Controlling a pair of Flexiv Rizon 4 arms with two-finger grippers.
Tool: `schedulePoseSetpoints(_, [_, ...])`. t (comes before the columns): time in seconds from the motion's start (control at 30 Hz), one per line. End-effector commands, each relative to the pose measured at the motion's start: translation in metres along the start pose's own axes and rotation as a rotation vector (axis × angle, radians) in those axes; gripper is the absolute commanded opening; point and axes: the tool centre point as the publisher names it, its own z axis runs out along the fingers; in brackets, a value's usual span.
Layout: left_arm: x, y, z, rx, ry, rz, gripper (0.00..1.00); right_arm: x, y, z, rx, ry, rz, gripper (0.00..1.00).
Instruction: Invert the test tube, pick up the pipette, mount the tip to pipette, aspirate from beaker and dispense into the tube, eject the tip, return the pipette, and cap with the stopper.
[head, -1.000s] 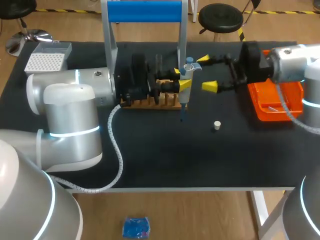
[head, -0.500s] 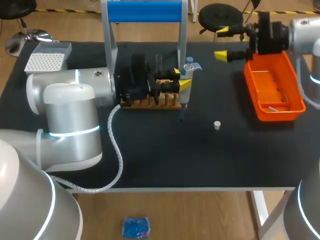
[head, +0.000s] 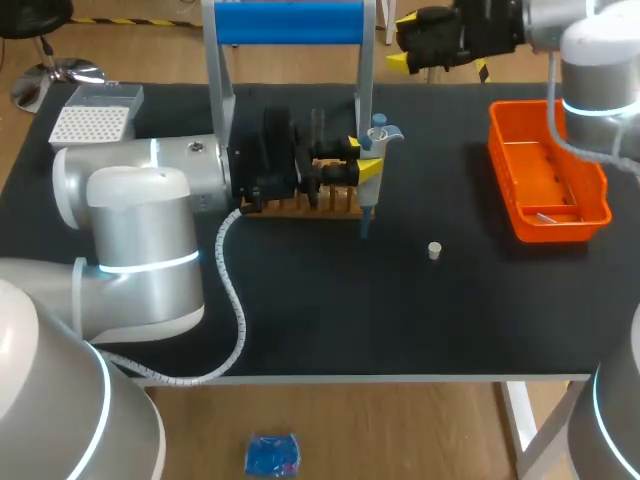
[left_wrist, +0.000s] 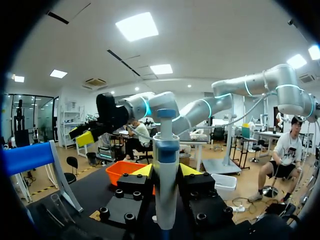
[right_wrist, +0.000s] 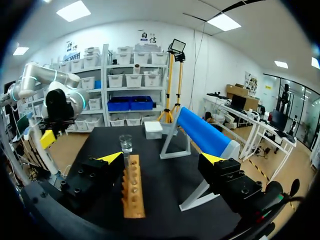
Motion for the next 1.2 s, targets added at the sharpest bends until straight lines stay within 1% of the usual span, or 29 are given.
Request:
schedulePoseSetpoints(0.03, [0.001, 0.001, 0.002, 0.004, -0.006, 0.001, 0.0, -0.033, 0.0, 0.027, 0.043, -0.002, 0.005, 1.0])
schedulePoseSetpoints(0.2, [0.001, 0.001, 0.002, 0.004, -0.006, 0.001, 0.0, -0.039, 0.003, 0.04, 0.052, -0.014, 0.005, 1.0])
schedulePoseSetpoints(0.43, [0.001, 0.001, 0.002, 0.004, -0.006, 0.001, 0.0, -0.039, 0.01, 0.046, 0.046, -0.04, 0.007, 1.0])
schedulePoseSetpoints(0.57, [0.001, 0.001, 0.002, 0.004, -0.006, 0.001, 0.0, -0.033, 0.014, 0.046, 0.043, -0.044, 0.005, 1.0])
schedulePoseSetpoints(0.83, [0.001, 0.001, 0.002, 0.004, -0.006, 0.001, 0.0, -0.025, 0.015, 0.045, 0.047, -0.048, -0.004, 1.0])
schedulePoseSetpoints(1.2, [0.001, 0.001, 0.002, 0.004, -0.006, 0.001, 0.0, -0.025, 0.015, 0.045, 0.047, -0.048, -0.004, 1.0])
